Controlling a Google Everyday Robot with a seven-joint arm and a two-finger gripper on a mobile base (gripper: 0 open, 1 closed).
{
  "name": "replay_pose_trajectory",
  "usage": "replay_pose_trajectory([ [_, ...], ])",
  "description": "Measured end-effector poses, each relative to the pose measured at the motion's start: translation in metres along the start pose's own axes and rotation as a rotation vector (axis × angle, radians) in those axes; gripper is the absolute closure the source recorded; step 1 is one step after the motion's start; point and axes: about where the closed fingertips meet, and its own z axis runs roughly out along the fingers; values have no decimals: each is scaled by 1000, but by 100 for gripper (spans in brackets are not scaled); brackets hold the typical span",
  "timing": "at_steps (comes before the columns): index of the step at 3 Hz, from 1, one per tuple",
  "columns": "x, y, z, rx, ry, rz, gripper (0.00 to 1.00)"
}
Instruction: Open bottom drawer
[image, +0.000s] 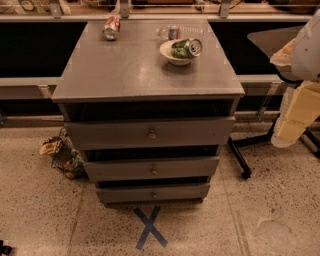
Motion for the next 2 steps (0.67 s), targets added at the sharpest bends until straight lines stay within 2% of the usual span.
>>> replay_pose_trajectory([
  [1, 0, 0, 0, 0, 0, 0, 0],
  [2, 4, -6, 22, 10, -41, 16, 0],
])
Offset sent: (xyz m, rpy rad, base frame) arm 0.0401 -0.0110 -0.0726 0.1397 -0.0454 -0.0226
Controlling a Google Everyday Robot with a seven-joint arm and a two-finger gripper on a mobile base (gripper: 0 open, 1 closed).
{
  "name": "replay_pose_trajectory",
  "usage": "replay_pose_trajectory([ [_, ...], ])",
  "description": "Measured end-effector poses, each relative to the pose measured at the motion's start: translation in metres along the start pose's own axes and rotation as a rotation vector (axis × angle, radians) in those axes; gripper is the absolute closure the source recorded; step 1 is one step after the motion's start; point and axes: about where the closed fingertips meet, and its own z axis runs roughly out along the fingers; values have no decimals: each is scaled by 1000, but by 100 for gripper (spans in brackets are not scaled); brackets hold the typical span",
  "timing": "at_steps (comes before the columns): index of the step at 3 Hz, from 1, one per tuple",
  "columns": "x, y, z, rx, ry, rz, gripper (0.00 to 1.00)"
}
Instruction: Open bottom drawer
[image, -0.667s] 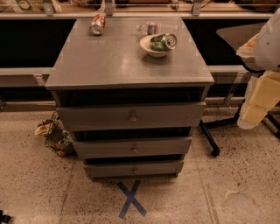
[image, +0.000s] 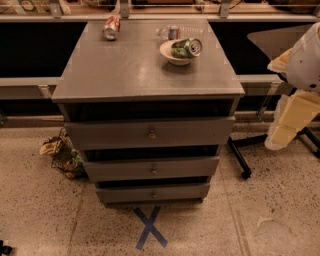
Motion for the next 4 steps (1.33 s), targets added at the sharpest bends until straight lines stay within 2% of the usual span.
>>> replay_pose_trajectory([
  [1, 9, -10, 59, 4, -74, -38, 0],
  [2, 3, -23, 116, 56, -94, -185, 0],
  [3, 6, -32, 176, 71, -67, -305, 0],
  [4, 24, -21, 248, 2, -27, -387, 0],
])
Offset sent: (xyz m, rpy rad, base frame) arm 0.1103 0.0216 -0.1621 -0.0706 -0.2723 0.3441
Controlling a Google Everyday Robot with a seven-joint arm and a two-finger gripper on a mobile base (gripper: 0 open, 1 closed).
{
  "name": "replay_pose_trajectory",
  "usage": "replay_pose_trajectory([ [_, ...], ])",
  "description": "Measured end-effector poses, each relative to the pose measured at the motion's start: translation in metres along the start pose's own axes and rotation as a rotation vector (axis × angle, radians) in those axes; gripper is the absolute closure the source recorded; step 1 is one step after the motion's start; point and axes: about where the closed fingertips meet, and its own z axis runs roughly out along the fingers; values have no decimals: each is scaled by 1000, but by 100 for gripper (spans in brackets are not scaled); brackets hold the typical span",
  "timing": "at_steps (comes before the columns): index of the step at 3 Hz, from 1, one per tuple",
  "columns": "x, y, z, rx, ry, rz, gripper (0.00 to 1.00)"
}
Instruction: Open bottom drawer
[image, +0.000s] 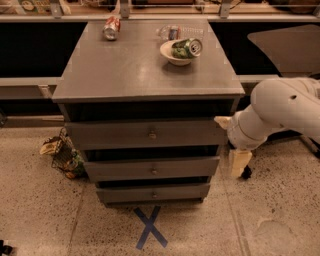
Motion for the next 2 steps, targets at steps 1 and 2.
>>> replay_pose_trajectory([
  [1, 6, 16, 40, -53, 7, -36, 0],
  [2, 5, 35, 77, -67, 17, -52, 0],
])
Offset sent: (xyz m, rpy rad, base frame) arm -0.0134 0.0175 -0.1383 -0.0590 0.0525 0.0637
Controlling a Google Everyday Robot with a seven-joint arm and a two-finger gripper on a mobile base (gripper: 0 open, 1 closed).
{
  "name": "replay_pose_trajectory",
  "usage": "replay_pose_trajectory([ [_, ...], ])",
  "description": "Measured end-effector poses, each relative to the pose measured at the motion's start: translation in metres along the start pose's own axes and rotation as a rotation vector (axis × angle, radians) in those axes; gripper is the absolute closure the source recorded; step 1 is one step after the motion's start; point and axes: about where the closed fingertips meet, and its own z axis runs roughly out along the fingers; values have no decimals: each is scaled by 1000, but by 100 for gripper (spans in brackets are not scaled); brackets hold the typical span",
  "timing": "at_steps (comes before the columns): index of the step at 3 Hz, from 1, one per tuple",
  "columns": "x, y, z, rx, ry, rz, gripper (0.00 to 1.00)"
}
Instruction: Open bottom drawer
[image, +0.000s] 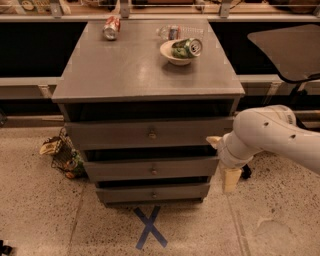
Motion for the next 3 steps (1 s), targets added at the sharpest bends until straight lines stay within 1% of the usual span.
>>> replay_pose_trajectory([
  [2, 0, 0, 1, 3, 0, -1, 0],
  [3, 14, 31, 49, -23, -17, 9, 0],
])
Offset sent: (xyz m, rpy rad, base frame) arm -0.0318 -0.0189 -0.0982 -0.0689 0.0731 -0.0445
